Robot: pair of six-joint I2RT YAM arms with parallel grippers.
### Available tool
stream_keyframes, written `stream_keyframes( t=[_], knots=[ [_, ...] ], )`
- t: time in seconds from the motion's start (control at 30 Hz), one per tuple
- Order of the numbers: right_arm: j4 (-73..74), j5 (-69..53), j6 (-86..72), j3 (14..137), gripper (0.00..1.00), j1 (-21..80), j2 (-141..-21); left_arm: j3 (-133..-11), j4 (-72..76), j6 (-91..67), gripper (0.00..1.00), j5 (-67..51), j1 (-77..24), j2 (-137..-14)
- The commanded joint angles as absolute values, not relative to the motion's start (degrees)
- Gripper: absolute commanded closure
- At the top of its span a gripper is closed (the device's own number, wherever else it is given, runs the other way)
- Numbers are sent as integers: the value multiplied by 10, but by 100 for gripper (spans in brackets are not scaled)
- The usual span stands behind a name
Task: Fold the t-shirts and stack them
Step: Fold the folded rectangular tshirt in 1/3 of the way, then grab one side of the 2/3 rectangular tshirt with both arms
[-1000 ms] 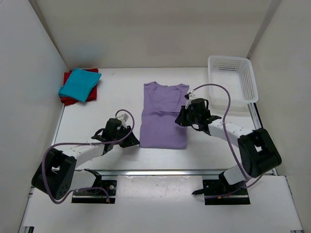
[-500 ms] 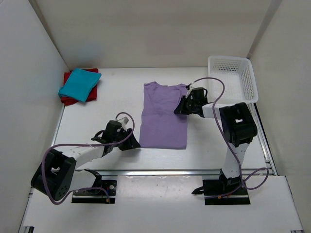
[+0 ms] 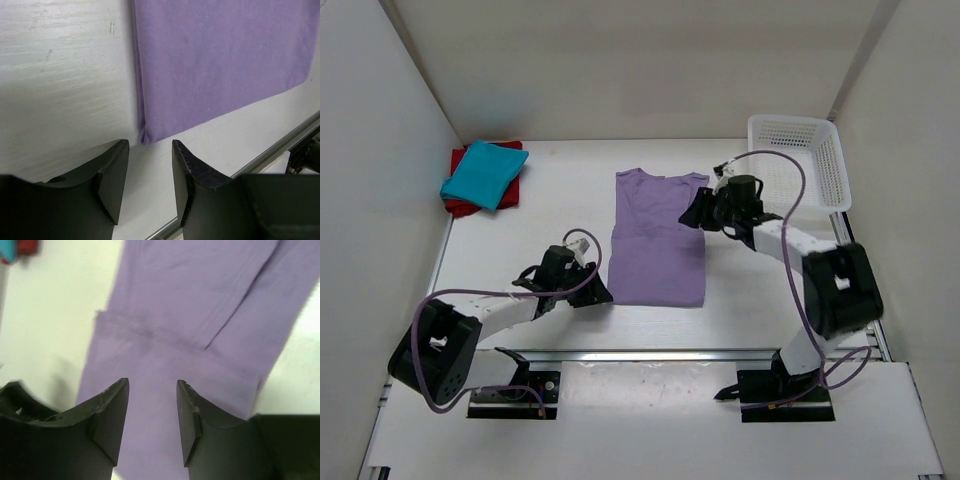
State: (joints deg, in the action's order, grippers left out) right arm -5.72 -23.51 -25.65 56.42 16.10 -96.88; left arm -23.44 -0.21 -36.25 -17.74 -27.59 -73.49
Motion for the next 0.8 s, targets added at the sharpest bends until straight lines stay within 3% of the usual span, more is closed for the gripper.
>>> stream_keyframes(
  t=[0.0,0.23,0.37,0.53,0.67,0.77],
  knots=[
    [-74,-196,-272,457,58,174,-842,-231,-26,-349,49,-141,-288,-756],
    [-20,-173,-284,229,58,187,-667,-229,-9,-349,55,-139,-293,-770],
    [-20,-162,-309,162,53,199,-610,-233,-6,-351,60,-137,-294,-780],
    [-55,-205,-314,142,52,187,-625,-239,-6,-351,68,-133,-301,-790],
    [-67,-234,-322,149,65,198,-672,-238,-7,-352,75,-134,-304,-792],
    [-81,-226,-330,142,91,200,-678,-235,-9,-354,88,-133,-298,-792]
  ],
)
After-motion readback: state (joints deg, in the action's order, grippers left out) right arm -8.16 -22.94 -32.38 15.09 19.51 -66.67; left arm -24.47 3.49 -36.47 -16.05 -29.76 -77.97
